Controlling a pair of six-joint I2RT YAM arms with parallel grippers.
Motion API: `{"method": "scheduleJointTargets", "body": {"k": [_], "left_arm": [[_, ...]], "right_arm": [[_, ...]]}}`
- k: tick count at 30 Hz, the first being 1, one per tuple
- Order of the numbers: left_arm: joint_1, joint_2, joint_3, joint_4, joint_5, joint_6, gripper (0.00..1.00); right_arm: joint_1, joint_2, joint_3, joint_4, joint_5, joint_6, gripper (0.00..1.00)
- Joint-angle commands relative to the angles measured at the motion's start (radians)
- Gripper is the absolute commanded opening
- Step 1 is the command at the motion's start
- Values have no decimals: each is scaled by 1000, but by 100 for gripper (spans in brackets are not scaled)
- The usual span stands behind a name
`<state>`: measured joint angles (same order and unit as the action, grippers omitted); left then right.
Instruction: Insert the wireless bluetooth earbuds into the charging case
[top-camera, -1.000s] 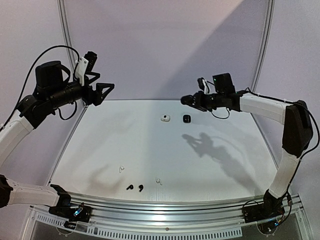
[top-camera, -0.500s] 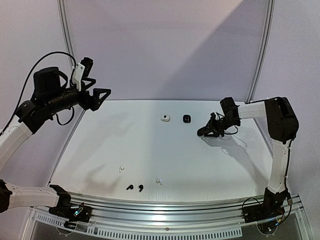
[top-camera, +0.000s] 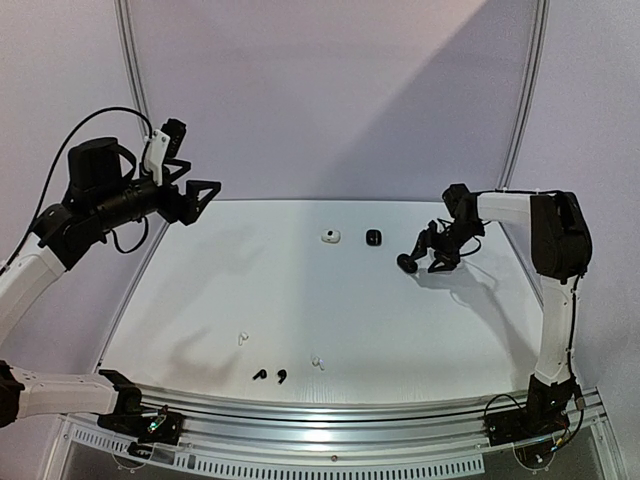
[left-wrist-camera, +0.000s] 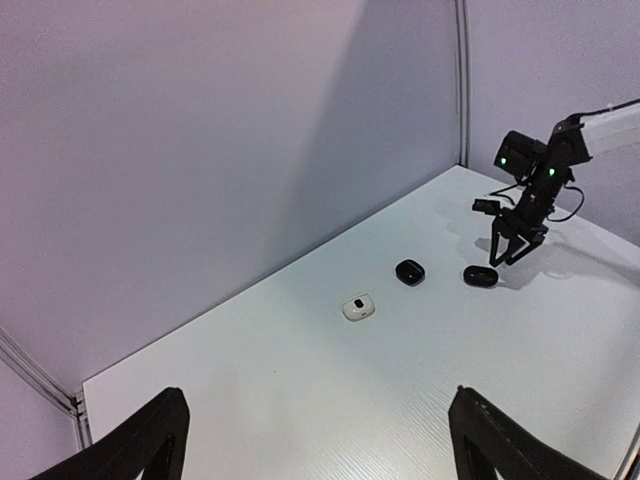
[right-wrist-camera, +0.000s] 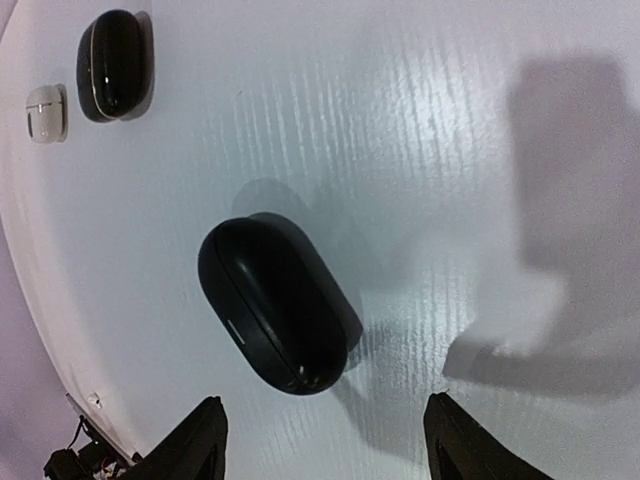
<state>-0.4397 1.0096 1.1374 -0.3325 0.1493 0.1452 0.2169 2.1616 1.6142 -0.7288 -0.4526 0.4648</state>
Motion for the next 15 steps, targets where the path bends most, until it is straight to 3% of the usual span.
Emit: {"method": "scheduleJointTargets", "body": {"k": [1,5,11,15], "left_arm": [[15,-9,-25,11,10,8,92],[16,-7,-43,32,9,5,92],[18,10,-46,49,9,13,92],[21,16,-41,44,1,21,92]], "right_arm": [[-2,0,136,-176,204,-53,69],[14,-36,221,-115,345,-6,85],[130,-9,313,72,491,-1,90],[175,124,422,113,518,10,91]]}}
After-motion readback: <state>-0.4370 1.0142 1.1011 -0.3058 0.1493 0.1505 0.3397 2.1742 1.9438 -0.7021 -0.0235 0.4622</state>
